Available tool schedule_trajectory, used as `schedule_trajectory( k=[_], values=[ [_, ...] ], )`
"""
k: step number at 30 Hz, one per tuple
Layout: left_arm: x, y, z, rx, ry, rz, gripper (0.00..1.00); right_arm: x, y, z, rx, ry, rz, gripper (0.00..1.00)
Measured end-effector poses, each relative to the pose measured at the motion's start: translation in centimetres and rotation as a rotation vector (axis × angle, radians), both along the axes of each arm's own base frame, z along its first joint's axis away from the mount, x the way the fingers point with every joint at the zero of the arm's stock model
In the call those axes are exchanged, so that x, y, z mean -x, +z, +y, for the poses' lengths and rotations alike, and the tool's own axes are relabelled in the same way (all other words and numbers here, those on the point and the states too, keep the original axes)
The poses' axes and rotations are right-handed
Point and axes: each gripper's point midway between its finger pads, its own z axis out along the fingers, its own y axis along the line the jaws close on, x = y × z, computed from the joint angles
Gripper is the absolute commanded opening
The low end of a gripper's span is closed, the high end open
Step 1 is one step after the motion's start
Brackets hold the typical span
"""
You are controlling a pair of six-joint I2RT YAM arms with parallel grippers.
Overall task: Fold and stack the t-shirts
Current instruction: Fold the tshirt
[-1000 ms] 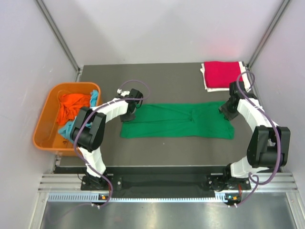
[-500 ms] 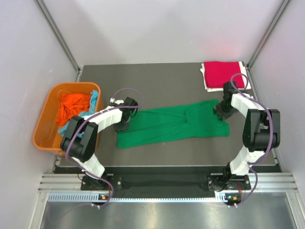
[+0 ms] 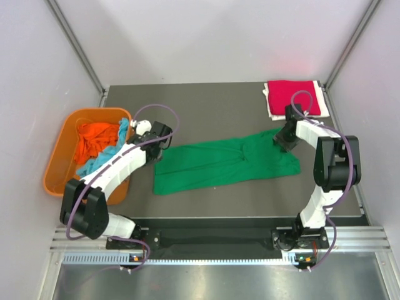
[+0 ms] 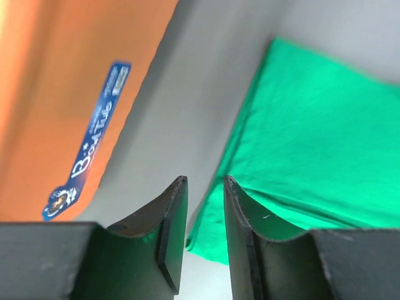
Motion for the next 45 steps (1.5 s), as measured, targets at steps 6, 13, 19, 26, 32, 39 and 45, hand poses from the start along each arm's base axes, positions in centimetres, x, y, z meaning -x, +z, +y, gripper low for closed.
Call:
schedule_trajectory(
  k=[6, 13, 19, 26, 32, 39, 45],
  values=[
    [-1.6, 2.5, -2.2, 0.106, -0.063, -0.072, 0.39, -1.2, 0.0, 0.2, 0.004, 0.022, -0.011, 0.42],
    [-2.6, 2.1, -6.2, 0.251, -0.236, -0.048, 0.41, -4.7, 0.2, 1.0, 0.006, 0.081, -0.047, 0.42],
    [-3.4, -1.3, -9.0, 0.307, -0.363, 0.073, 0.38, -7.4, 0.4, 2.8, -0.003, 0.142, -0.105, 0.42],
    [-1.4, -6.7, -7.6, 0.251, -0.286, 0.228, 0.40, -10.8, 0.7, 5.9, -0.020, 0.204, -0.171, 0.42],
    [-0.3, -8.0, -6.3, 0.225, -0.192, 0.230, 0.39, -12.8, 0.8, 9.0, -0.040, 0.251, -0.213, 0.42],
    [0.2, -8.0, -6.0, 0.259, -0.104, 0.158, 0.39, -16.2, 1.1, 13.4, -0.082, 0.314, -0.272, 0.42],
    [3.2, -7.8, -5.6, 0.327, -0.017, 0.154, 0.39, -19.6, 1.4, 15.6, -0.119, 0.333, -0.330, 0.43]
  ],
)
